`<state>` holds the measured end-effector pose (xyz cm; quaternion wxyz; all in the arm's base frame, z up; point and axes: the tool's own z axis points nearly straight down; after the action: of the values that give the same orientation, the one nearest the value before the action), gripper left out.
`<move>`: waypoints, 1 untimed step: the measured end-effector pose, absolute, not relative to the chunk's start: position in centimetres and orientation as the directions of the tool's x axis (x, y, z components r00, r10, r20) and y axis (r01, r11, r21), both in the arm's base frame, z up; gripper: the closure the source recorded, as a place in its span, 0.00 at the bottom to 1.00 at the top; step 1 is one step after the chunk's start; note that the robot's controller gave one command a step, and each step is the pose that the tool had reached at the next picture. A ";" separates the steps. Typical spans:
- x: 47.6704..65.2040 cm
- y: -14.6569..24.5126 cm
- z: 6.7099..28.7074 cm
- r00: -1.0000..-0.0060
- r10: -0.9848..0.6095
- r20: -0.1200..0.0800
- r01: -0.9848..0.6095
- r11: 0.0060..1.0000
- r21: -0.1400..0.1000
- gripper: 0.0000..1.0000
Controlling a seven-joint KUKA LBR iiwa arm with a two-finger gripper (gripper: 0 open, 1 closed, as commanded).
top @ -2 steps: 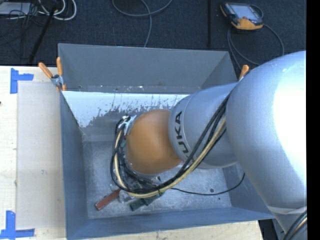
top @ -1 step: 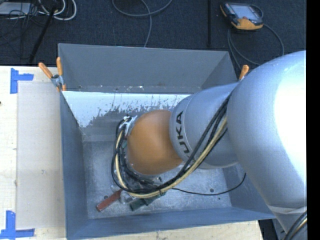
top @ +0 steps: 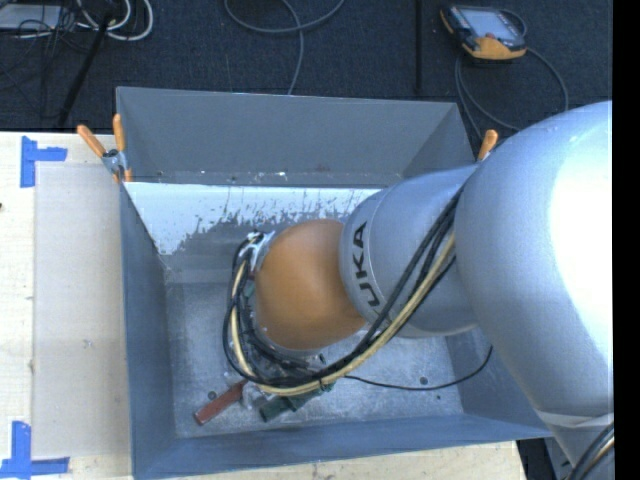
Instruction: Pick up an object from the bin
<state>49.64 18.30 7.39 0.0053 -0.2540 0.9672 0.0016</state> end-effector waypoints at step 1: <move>49.6 18.3 7.7 -0.872 -0.489 -0.003 -0.489 0.872 0.001 1.00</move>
Offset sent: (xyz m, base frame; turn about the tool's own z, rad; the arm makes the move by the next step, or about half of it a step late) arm 0.0001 0.0001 0.1062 0.0000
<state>49.56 18.27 7.68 0.0013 -0.2529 0.9675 0.0008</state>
